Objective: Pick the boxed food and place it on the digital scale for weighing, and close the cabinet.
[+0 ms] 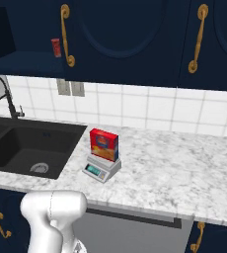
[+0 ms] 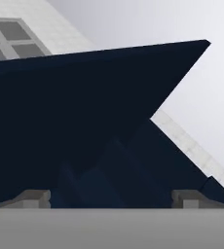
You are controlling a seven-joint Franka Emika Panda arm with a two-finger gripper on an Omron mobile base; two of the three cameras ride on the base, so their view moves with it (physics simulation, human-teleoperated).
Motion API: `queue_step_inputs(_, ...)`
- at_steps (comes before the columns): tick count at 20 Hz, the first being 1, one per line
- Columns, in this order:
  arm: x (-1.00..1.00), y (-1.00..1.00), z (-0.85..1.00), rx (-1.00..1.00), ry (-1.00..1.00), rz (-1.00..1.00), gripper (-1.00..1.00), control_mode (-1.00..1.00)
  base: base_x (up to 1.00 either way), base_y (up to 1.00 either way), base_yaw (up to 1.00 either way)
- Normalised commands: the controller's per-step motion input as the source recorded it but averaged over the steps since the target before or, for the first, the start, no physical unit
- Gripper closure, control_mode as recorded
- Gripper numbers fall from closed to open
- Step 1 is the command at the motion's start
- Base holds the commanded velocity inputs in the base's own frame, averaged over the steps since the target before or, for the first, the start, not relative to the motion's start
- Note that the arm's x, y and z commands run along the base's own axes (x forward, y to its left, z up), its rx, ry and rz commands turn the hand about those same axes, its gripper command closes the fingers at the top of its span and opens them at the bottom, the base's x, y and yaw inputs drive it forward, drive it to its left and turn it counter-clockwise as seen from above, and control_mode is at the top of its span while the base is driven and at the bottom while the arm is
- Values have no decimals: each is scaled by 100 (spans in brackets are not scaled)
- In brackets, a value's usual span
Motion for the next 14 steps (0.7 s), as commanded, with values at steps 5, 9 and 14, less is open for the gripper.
queue_step_inputs(5, -98, 51, 0, 0, -2, -12, -100, -100, 0, 0, 0)
queue_step_inputs(9, -51, 97, -8, -1, 0, -18, -100, -100, 0, 0, 0)
queue_step_inputs(14, -24, 98, 0, 0, 0, -22, -100, -100, 0, 0, 0)
